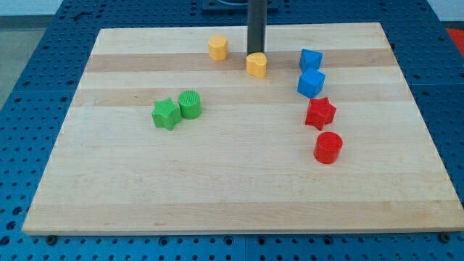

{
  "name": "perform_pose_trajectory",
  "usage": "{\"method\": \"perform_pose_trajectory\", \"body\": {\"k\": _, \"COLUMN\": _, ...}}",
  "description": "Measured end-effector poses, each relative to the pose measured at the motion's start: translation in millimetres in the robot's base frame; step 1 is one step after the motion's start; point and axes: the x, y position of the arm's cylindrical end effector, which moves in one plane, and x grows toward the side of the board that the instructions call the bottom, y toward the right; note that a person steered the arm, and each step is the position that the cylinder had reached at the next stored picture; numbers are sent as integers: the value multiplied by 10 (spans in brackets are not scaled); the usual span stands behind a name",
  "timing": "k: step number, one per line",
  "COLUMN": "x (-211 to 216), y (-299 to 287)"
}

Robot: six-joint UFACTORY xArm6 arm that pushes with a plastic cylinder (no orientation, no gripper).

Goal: Nudge the yellow heart left a bit

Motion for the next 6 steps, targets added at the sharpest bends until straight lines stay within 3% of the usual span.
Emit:
{"method": "perform_pose_trajectory", "body": {"k": 1, "x": 71, "y": -43}}
{"method": "perform_pose_trajectory", "body": {"k": 3, "x": 10, "y": 580}}
{"method": "perform_pose_trajectory", "body": {"k": 5, "x": 402, "y": 521}}
{"method": "perform_pose_trajectory", "body": {"k": 6, "x": 400, "y": 218}}
